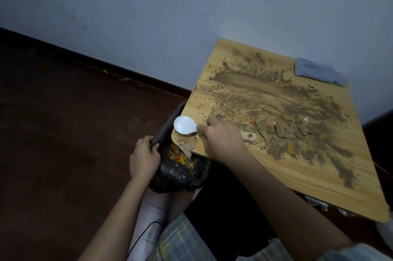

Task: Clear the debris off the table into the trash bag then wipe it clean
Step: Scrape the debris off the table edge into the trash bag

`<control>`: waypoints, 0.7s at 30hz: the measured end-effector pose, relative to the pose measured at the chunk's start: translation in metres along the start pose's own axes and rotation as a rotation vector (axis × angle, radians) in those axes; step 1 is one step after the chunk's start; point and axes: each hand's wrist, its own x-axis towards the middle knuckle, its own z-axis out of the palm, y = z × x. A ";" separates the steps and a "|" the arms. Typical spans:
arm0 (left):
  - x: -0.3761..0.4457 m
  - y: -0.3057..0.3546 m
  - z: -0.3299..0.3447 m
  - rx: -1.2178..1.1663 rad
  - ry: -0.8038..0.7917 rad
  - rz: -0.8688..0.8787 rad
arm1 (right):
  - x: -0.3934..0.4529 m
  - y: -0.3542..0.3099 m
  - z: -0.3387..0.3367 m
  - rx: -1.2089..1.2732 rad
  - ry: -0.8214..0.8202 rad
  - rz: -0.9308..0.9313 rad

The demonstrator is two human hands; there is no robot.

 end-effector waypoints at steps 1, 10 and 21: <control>0.000 0.000 0.000 0.000 0.002 -0.001 | -0.001 0.000 0.001 0.006 -0.002 -0.011; 0.000 -0.002 -0.001 -0.002 0.010 0.006 | -0.025 0.002 0.005 0.083 -0.010 -0.095; -0.001 0.001 -0.002 0.001 -0.006 0.022 | -0.021 0.035 0.003 0.003 0.013 0.190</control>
